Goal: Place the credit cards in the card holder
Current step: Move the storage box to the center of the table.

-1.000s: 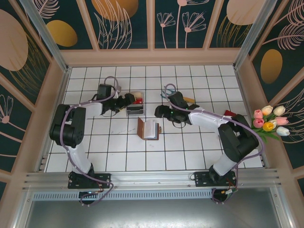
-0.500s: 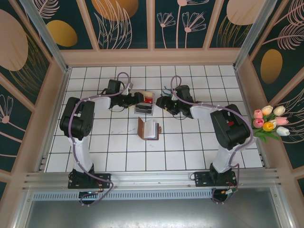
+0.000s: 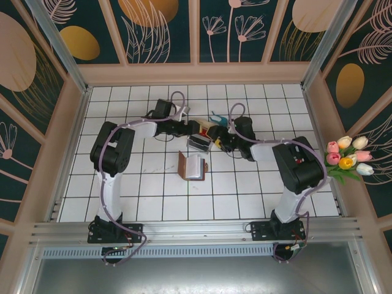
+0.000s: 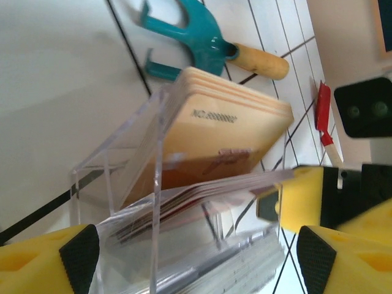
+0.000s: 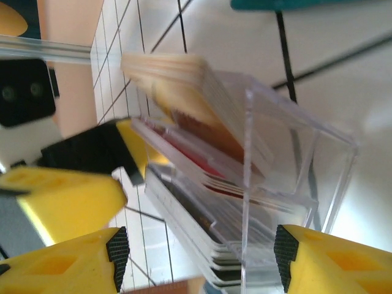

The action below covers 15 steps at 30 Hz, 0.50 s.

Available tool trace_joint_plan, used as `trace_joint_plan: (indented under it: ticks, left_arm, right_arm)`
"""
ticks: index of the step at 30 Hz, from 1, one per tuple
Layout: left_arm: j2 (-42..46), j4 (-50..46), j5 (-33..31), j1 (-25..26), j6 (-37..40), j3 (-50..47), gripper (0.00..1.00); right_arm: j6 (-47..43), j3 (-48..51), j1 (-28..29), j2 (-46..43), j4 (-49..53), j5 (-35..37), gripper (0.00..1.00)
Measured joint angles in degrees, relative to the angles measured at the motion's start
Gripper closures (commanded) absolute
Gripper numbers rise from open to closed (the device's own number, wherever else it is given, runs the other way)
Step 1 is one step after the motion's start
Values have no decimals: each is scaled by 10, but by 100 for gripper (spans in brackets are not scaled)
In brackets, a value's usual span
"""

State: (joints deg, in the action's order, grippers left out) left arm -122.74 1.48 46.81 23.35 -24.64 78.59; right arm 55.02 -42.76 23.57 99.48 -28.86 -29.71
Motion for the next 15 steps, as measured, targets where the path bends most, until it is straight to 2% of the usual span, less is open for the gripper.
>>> trace_joint_plan:
  ticks: [4, 9, 15]
  left_arm:
    - [-11, 1, 4, 30, -7, 17, 16]
    - [-13, 16, 3, 70, -33, 18, 16]
    - [-5, 30, -48, 90, -62, 13, 12]
  right_arm:
    - [11, 67, 0, -77, 6, 14, 33]
    - [10, 118, 0, -192, 63, 57, 32]
    - [-40, 123, -2, -309, 198, 140, 31]
